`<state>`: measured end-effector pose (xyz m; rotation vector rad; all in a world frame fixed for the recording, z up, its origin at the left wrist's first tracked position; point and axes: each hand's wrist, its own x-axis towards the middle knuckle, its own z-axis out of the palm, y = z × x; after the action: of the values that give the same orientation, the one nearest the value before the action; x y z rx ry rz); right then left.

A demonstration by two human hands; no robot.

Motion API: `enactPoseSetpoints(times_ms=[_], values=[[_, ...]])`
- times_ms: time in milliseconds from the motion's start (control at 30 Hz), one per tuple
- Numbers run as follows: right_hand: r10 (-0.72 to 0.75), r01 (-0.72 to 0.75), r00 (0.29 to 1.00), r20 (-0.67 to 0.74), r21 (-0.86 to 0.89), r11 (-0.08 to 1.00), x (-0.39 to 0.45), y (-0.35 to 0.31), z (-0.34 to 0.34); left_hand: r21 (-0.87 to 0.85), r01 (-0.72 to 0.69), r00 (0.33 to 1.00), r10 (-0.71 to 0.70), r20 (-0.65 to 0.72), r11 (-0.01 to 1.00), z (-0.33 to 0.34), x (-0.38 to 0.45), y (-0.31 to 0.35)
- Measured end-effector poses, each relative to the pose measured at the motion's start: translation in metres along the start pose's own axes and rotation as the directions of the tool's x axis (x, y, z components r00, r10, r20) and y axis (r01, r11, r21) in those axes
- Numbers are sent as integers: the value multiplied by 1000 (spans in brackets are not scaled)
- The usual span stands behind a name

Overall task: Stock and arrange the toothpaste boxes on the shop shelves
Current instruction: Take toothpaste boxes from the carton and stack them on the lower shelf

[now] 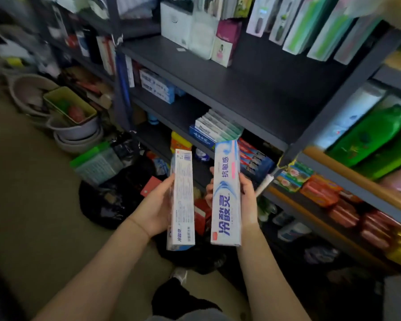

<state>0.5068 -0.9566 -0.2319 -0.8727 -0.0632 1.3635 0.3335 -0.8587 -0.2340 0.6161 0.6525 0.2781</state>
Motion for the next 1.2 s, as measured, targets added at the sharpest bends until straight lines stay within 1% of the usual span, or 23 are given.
enactPoseSetpoints(times_ms=[100,233,300,367,467,567,633,733,800,900,1033,1167,1200], values=[[56,-56,997,-60,4,998,54,-11,27,8,-11,991,12,-130,1000,-22,37,48],[98,-111,989,-111,-120,987,135,-27,64,-3,-2,971,2,-239,1000,-50,83,110],[147,-165,979,-144,-127,978,168,-30,79,-54,-17,953,0,-302,998,-65,98,133],[164,-186,971,-177,-120,975,201,-34,94,-148,-40,936,-15,-353,988,-81,111,148],[137,-200,937,-322,-174,964,252,-30,106,-295,-107,911,-26,-412,950,-111,128,160],[117,-174,900,-421,-101,979,298,-19,119,-373,-117,884,-74,-461,920,-142,147,181],[108,-131,890,-443,-21,991,330,-10,128,-415,-105,875,-115,-470,904,-166,165,198],[107,-75,898,-426,92,993,372,-1,147,-397,-81,850,-144,-506,914,-208,196,226],[87,-35,905,-416,132,991,400,4,162,-377,-79,856,-131,-500,923,-231,217,252],[39,15,916,-399,131,991,443,18,185,-373,-64,872,-130,-472,925,-260,248,293],[-67,141,926,-371,178,974,506,29,201,-345,-2,903,-147,-404,938,-289,298,344],[-90,210,914,-395,271,939,566,23,191,-303,68,914,-181,-363,951,-308,349,363],[-102,228,905,-413,269,936,580,20,186,-301,83,917,-192,-350,950,-314,362,361]])
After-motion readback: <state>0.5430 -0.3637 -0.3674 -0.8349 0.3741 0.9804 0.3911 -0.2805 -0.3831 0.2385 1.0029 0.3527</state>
